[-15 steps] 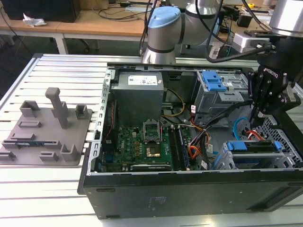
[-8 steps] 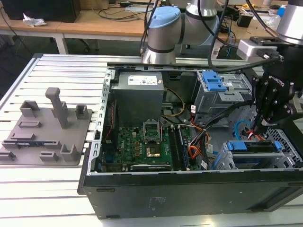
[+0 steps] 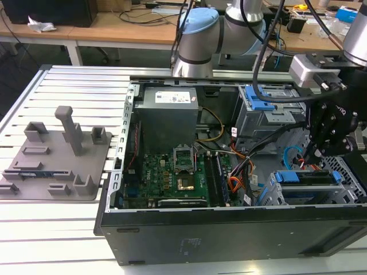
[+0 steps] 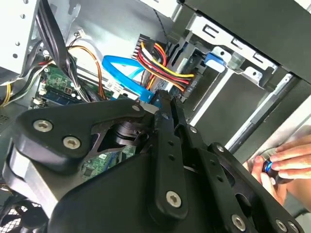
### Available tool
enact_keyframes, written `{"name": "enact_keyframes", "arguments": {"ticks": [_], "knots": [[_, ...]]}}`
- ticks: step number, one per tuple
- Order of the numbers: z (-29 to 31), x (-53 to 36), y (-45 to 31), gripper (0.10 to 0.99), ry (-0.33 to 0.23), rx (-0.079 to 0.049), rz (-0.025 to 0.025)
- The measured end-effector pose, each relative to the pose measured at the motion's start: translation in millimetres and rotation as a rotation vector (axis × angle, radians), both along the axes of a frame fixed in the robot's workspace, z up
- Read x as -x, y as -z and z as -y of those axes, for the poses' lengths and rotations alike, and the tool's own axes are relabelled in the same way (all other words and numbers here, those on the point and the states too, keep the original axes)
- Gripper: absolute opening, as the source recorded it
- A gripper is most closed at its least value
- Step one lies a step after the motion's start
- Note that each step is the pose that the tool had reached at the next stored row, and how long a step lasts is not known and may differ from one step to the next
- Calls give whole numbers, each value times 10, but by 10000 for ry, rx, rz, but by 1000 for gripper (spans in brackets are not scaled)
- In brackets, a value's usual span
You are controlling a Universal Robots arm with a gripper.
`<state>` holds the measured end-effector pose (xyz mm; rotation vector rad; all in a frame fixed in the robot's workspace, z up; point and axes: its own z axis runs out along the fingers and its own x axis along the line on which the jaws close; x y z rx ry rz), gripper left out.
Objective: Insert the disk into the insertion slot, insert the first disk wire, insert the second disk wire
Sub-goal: 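Insert the second disk wire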
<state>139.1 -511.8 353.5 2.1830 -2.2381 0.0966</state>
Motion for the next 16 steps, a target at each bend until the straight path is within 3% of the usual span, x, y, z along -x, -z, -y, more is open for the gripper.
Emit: {"name": "enact_keyframes", "arguments": {"ticks": [3,4,7,16], "knots": [[50,0,0,161,1,-195,0],[65,0,1,161,0,-321,0],[131,-1,2,161,0,-469,0],[151,-5,2,161,-8,-469,0]]}}
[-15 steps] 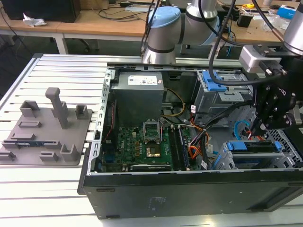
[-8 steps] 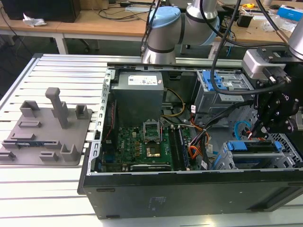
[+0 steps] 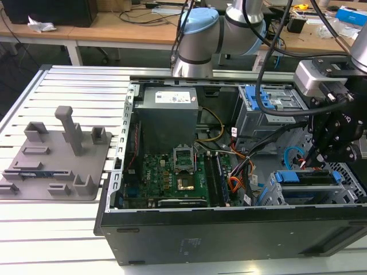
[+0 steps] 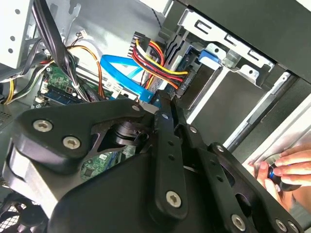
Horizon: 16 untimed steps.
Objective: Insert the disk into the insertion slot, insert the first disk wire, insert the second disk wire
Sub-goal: 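Insert the second disk wire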
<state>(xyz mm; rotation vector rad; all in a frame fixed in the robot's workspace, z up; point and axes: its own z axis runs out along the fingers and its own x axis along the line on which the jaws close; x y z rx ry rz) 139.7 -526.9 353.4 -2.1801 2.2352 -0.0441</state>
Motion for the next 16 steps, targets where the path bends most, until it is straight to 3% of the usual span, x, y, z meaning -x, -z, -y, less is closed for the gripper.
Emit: {"name": "enact_keyframes", "arguments": {"ticks": [7,16], "knots": [[55,-2,9,161,0,0,0],[57,-6,15,161,-1,-1,0]]}}
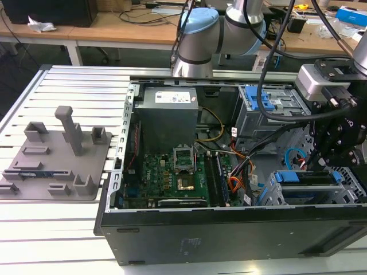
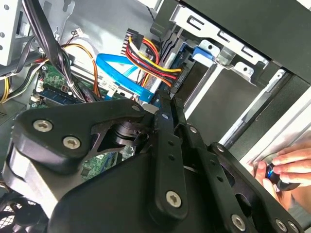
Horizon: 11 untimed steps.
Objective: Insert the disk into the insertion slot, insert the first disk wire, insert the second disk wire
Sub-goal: 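Insert the second disk wire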
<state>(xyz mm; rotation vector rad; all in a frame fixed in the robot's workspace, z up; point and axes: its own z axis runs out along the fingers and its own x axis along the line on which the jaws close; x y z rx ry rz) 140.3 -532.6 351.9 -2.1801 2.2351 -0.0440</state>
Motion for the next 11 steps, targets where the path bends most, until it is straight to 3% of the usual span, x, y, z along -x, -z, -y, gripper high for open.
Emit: {"name": "enact_keyframes", "arguments": {"ticks": [11], "knots": [[11,-16,26,161,1,-2,0]]}}
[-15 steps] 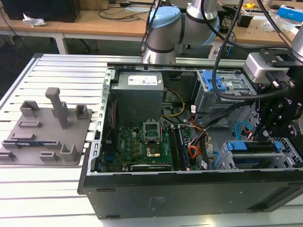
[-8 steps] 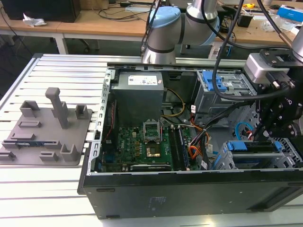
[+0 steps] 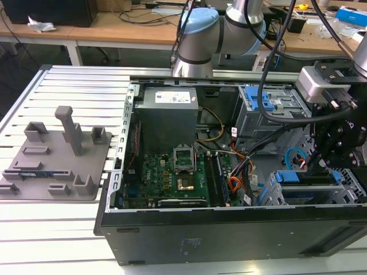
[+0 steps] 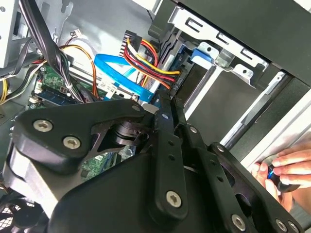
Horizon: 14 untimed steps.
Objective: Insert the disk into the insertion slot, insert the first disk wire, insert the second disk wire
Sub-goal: 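Insert the second disk wire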
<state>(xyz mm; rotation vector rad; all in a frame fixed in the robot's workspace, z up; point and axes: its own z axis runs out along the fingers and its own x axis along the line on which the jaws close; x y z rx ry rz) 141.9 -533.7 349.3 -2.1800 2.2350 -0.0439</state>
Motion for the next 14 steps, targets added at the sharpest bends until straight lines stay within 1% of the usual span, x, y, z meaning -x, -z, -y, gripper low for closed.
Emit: {"name": "enact_keyframes", "arguments": {"ticks": [7,12,14], "knots": [[27,-2,22,161,0,2,0],[23,-2,35,161,0,-1,0],[8,-2,34,161,0,0,0]]}}
